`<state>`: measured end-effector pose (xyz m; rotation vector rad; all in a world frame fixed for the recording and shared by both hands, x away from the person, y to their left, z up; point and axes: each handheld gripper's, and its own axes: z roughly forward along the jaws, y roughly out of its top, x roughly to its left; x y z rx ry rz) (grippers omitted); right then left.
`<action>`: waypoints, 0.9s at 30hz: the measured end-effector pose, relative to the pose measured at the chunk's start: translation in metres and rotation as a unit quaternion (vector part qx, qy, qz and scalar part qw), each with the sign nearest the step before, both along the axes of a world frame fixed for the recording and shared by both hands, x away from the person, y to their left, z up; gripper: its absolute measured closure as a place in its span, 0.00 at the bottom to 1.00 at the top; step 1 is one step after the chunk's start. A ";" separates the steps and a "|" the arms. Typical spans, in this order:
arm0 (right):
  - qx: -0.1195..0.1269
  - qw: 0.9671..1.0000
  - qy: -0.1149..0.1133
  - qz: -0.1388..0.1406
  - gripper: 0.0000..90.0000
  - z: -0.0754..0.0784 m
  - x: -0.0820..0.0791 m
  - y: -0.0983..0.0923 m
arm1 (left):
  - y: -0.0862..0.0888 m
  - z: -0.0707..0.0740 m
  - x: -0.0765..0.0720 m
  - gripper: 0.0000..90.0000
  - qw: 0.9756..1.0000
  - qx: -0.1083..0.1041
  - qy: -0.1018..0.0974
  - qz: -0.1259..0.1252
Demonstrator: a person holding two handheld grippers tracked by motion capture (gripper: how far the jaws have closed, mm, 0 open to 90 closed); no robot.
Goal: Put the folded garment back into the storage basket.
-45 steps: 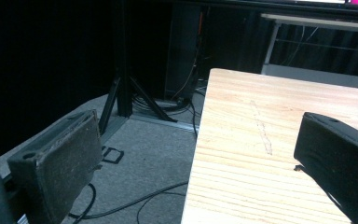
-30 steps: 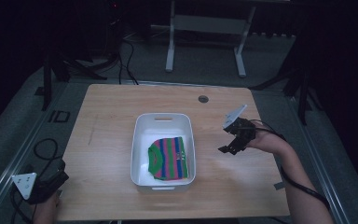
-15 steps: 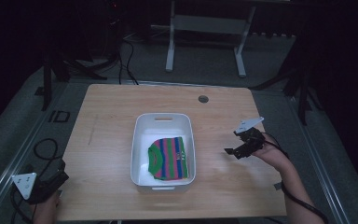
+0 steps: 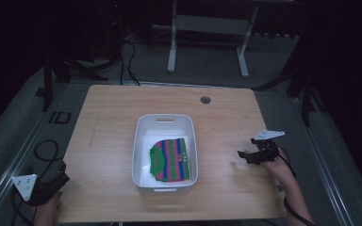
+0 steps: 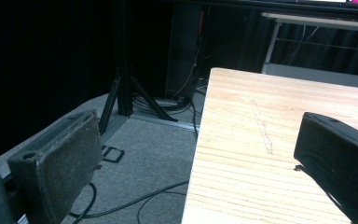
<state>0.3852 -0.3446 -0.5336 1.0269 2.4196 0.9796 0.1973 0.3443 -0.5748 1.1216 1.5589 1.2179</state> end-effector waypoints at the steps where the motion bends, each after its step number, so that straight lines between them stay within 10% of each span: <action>1: 0.003 1.000 0.001 -0.007 0.14 -0.002 -0.003 -0.003 | 0.000 0.000 0.000 0.02 1.000 0.000 0.000 0.000; 13: 0.004 0.990 -0.028 -0.137 0.14 -0.023 -0.033 -0.026 | 0.000 0.000 0.000 0.02 1.000 -0.001 -0.002 0.001; 17: 0.011 0.984 -0.052 -0.171 0.14 -0.024 -0.039 -0.031 | 0.000 0.000 0.000 0.02 1.000 -0.001 -0.003 0.001; 20: 0.030 0.973 -0.087 -0.210 0.14 -0.021 -0.047 -0.040 | 0.000 0.000 0.000 0.02 1.000 -0.001 -0.003 0.001; 27: 0.051 0.964 -0.113 -0.235 0.14 -0.020 -0.058 -0.052 | 0.000 0.000 0.000 0.02 1.000 -0.003 -0.004 0.001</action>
